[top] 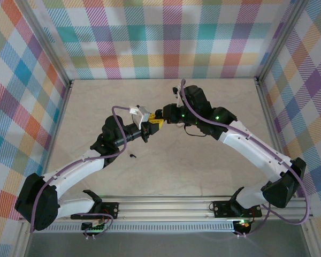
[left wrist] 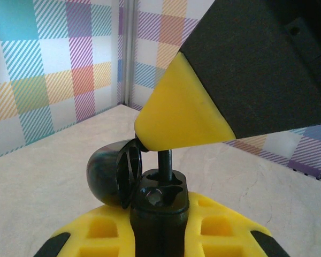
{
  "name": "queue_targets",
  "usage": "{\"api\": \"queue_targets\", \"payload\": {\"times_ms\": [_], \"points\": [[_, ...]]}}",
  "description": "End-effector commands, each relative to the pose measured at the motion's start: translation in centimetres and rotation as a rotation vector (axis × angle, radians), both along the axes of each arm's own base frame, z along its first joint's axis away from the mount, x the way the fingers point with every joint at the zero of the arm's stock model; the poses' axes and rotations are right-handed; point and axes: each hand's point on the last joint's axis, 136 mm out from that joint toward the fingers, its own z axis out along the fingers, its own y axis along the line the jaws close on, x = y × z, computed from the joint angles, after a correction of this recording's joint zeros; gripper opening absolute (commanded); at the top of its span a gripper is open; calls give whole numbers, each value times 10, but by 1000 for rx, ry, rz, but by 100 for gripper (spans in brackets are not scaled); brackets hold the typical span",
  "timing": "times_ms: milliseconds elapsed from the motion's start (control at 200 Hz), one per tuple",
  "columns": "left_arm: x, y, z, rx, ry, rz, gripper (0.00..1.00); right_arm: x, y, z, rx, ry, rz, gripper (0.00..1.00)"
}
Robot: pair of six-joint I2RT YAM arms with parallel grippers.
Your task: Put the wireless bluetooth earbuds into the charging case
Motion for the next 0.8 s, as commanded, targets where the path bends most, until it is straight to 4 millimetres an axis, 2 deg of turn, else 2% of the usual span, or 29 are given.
{"api": "queue_targets", "payload": {"times_ms": [0, 150, 500, 650, 795], "points": [[-4, 0, 41, -75, -85, 4, 0, -4, 7, -4, 5, -1, 25, 12], [-1, 0, 40, -74, -80, 14, 0, -9, 9, -3, 8, 6, 38, 11], [2, 2, 43, -83, -72, 34, 0, -16, 9, -22, -38, 32, 39, 12], [1, 3, 43, -84, -72, 35, 0, -18, 10, -16, -29, 31, 51, 24], [1, 1, 42, -91, -64, 26, 0, -19, 9, -5, -24, 21, 57, 31]]}}
